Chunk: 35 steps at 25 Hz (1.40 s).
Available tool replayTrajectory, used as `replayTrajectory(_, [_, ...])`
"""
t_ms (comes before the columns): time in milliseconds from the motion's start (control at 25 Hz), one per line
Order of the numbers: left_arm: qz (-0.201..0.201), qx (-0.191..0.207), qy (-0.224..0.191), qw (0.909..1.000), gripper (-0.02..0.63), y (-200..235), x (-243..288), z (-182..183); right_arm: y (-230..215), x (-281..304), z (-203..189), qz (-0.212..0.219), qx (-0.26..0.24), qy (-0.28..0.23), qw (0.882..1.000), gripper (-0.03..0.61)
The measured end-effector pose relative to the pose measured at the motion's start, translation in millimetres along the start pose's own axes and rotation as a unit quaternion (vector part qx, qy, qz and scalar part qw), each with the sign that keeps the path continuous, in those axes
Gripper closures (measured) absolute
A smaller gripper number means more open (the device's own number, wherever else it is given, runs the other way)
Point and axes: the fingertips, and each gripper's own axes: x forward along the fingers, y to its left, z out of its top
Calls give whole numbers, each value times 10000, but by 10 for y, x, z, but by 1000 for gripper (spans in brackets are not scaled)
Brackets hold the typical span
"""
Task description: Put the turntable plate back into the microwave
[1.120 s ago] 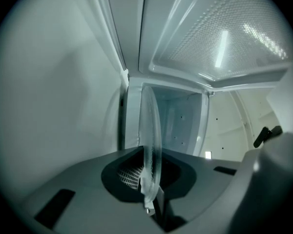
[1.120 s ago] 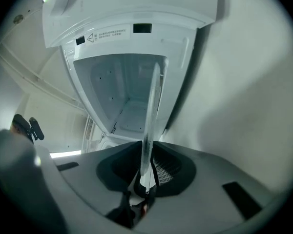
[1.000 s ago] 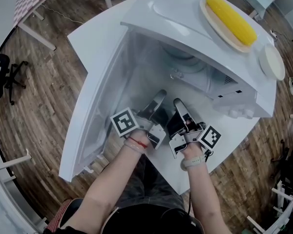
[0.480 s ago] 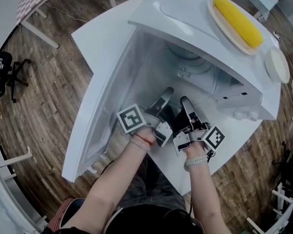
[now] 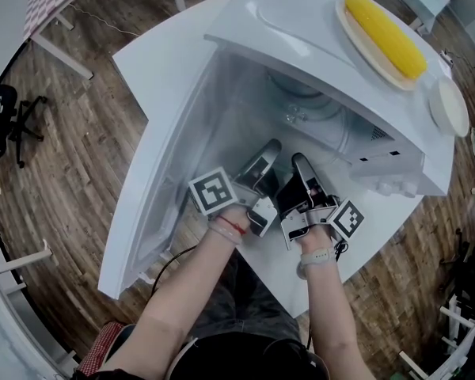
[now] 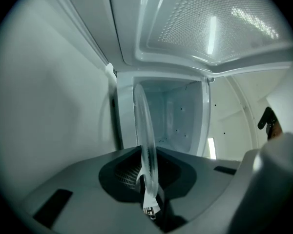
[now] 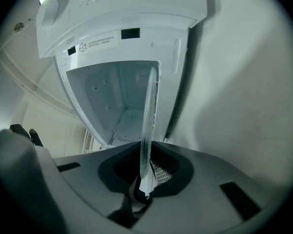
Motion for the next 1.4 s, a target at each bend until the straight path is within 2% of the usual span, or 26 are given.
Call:
replayTrajectory(120, [26, 120, 82, 9999, 569, -6, -8, -1, 1, 29, 46, 6, 11, -57, 10000, 523])
replayTrajectory(280, [0, -80, 49, 10000, 569, -18, -25, -26, -12, 67, 94, -4, 54, -129, 9999, 524])
replayTrajectory(680, [48, 5, 341, 9994, 565, -1, -131, -145, -51, 101, 247, -78, 55, -313, 9995, 526])
replayTrajectory(880, [102, 47, 338, 9994, 565, 24, -150, -145, -41, 148, 269, -100, 34, -327, 9994, 526])
replayTrajectory(1160, [178, 57, 437, 9989, 566, 48, -115, -127, -9, 142, 264, -153, -446, -252, 9986, 517])
replayTrajectory(1400, [55, -374, 208, 9991, 566, 51, -83, -87, 28, 113, 203, -120, -489, -137, 9986, 477])
